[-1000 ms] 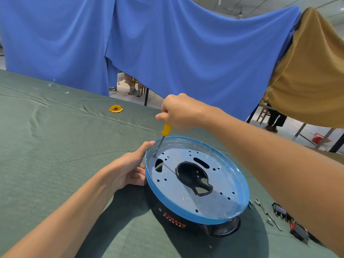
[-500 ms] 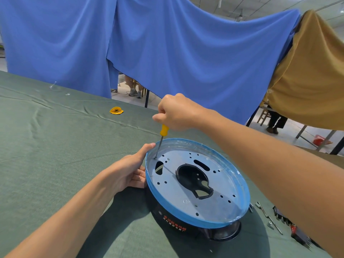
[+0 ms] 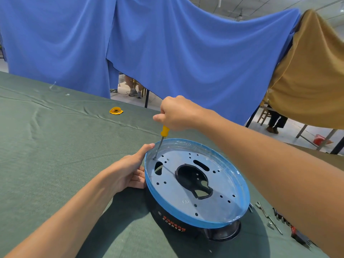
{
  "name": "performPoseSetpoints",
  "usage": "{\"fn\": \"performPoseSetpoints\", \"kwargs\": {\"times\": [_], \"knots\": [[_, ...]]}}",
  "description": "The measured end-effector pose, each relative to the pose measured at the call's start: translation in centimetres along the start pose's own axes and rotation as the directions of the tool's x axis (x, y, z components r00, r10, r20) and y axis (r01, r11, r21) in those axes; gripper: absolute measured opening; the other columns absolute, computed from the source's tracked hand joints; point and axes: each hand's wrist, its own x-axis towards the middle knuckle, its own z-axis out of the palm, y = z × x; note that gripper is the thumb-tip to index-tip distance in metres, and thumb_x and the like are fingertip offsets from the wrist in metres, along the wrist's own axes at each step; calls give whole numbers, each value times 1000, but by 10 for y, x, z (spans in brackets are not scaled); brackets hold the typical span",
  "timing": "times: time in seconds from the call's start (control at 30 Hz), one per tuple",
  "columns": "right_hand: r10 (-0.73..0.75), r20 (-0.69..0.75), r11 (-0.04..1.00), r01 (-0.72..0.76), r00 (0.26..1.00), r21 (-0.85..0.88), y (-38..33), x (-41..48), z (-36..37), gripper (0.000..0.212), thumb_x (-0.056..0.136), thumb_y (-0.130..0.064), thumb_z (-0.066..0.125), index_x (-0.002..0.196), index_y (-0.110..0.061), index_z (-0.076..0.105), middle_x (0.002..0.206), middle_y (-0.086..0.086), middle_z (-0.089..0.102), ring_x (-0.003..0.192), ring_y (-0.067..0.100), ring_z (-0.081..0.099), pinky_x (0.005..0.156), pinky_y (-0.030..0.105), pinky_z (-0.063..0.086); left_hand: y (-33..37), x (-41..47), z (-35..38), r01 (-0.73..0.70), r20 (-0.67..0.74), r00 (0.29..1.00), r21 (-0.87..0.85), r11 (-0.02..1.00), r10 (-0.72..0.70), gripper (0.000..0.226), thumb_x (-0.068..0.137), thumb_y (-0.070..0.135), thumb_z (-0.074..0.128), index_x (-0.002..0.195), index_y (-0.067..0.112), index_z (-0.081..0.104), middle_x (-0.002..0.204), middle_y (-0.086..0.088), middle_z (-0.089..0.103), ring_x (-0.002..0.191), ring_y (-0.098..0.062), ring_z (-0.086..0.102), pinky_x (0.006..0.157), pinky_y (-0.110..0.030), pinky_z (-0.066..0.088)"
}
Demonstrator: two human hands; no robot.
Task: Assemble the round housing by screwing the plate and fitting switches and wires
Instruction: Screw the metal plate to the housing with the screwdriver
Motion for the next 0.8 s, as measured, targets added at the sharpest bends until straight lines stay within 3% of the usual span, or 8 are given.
{"fn": "performPoseSetpoints", "kwargs": {"times": [0.1,0.17,0.27,0.4,0.5,0.6,0.67,0.8], "knots": [[18,123,1000,-21,992,21,0,-4,-7,44,92,-53,53,78,-12,51,66,4,50,54,18,46,45,24,35,0,0,0,3,7,1000,-1,1000,-3,76,67,80,59,87,8,73,81,-16,66,73,-28,61,75,-40,59],[9,207,982,-48,978,182,0,-9,-16,31,89,-39,60,99,-9,56,73,6,55,54,16,49,41,20,39,0,0,0,4,11,1000,-2,1000,-4,76,66,81,60,87,8,73,81,-15,66,74,-28,60,75,-40,59],[-28,114,976,2,993,216,1,-11,-17,16,90,-15,59,103,-7,60,74,7,66,52,14,60,37,14,40,0,0,0,2,13,1000,-7,1000,-2,75,67,80,60,87,9,71,80,-14,65,73,-28,58,71,-38,59],[-48,-49,999,46,998,-26,3,-7,0,21,98,-25,52,84,-9,52,78,11,57,66,27,63,48,29,44,0,-1,-1,4,12,1000,-6,1000,-4,75,67,79,60,89,8,71,83,-14,65,73,-28,59,74,-40,59],[2,75,1000,-1,997,-12,4,-9,-1,29,97,-42,50,93,-13,49,79,7,58,67,23,62,50,27,41,0,-1,-1,6,13,1000,-6,1000,-6,74,69,79,59,89,8,71,84,-15,65,74,-28,59,74,-40,59],[4,218,991,-33,976,132,6,-14,-16,29,93,-26,54,118,-14,47,88,7,65,63,17,58,51,25,44,1,-2,0,10,15,1000,-5,1000,-10,72,71,78,59,89,9,70,85,-16,64,74,-28,58,70,-37,58],[-42,184,987,12,982,162,6,-16,-20,25,91,-15,54,116,-16,51,90,8,69,69,22,63,55,27,47,2,-3,0,11,15,1000,-10,1000,-11,70,71,77,59,89,10,69,85,-14,64,74,-28,56,67,-36,58],[-95,-14,995,95,995,29,2,-10,-12,18,92,-21,58,103,-7,60,90,11,67,79,24,64,56,29,45,3,-5,1,22,11,1000,-8,1000,-22,70,72,77,58,90,9,68,83,-15,62,74,-28,54,62,-33,57]]}}
